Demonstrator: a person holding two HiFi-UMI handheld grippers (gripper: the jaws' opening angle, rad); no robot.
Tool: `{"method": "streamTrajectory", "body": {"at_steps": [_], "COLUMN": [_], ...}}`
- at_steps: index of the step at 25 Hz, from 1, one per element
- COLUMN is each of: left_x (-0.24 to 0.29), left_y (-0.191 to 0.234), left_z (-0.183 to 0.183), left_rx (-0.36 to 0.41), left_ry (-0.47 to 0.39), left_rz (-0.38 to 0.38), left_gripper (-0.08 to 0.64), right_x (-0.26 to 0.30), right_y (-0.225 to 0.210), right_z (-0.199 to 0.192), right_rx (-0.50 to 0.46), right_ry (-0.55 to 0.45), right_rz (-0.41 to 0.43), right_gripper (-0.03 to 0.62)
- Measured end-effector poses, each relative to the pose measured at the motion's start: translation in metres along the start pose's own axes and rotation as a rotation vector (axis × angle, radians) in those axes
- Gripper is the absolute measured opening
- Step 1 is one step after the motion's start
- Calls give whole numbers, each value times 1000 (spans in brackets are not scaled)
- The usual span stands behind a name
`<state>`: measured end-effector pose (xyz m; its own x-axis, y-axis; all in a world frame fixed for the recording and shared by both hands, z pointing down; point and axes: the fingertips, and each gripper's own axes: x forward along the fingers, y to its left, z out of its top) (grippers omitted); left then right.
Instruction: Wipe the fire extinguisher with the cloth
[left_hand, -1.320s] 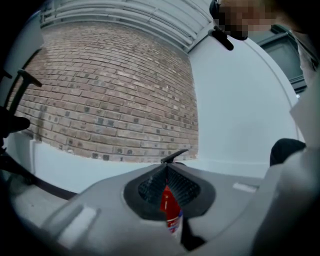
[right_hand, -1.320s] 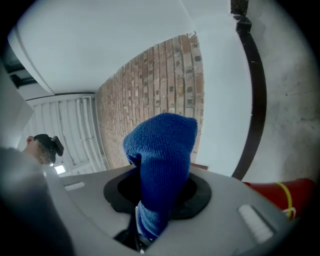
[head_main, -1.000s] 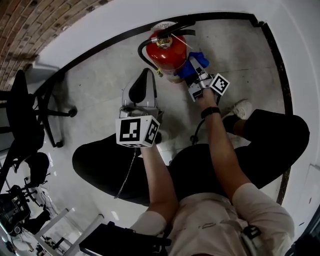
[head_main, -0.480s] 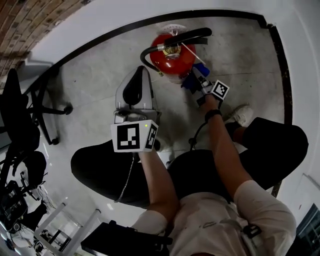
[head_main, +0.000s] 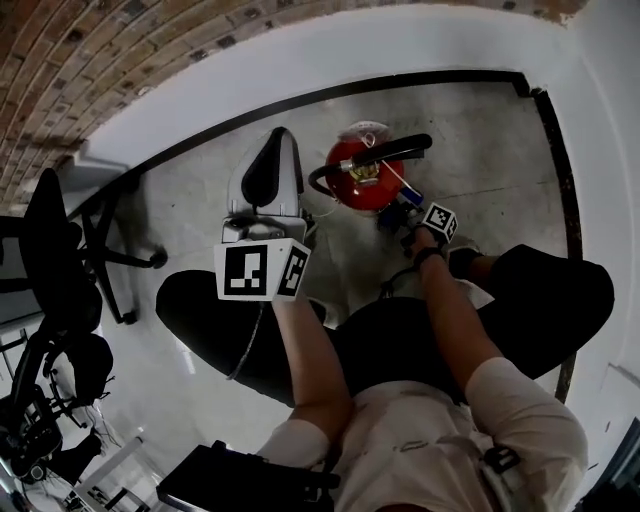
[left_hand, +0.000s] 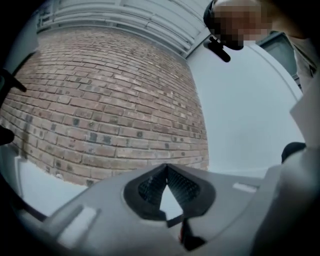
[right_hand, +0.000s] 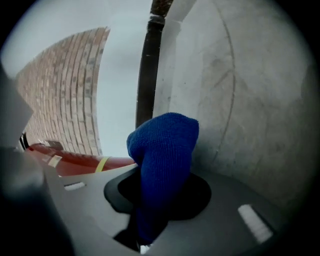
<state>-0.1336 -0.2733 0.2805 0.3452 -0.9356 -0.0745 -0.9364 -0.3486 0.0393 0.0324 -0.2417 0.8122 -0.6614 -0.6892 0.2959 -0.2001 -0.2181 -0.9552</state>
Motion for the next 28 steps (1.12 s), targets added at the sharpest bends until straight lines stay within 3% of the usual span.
{"method": "streamTrajectory", "body": {"at_steps": [3, 6, 10, 13, 16, 18, 20, 23, 26, 28], "left_x": [6, 10, 6, 1, -4, -5, -6, -9, -12, -13], "left_y": [0, 5, 9, 16, 6, 0, -2, -4, -5, -6], "left_z": [11, 12, 17, 15, 9, 6, 5, 9, 8, 1], "left_rx": [-3, -18, -50, -68, -105, -103, -94, -112, -108, -108], "left_ry": [-18, -12, -33, -16, -8, -2, 2, -9, -7, 7], "left_rz": [-22, -25, -34, 9, -7, -20, -16, -10, -2, -2], "left_gripper": [3, 3, 3, 3, 3, 3, 3, 3, 3, 3], "right_x": [4, 0, -36, -67, -94, -98, -92, -78, -66, -54], "right_y": [16, 72, 188, 271, 327, 348, 355, 348, 327, 300], "right_z": [17, 54, 90, 99, 97, 90, 77, 51, 47, 45], "right_rx": [-151, -252, -235, -259, -128, 53, 229, 300, 282, 240], "right_ry": [111, 122, 45, -24, -52, -33, 0, 55, 43, 33], "right_rz": [-75, -21, 147, 372, 653, 820, 923, 917, 850, 762], "right_gripper": [94, 95, 95, 95, 94, 94, 94, 92, 92, 92]}}
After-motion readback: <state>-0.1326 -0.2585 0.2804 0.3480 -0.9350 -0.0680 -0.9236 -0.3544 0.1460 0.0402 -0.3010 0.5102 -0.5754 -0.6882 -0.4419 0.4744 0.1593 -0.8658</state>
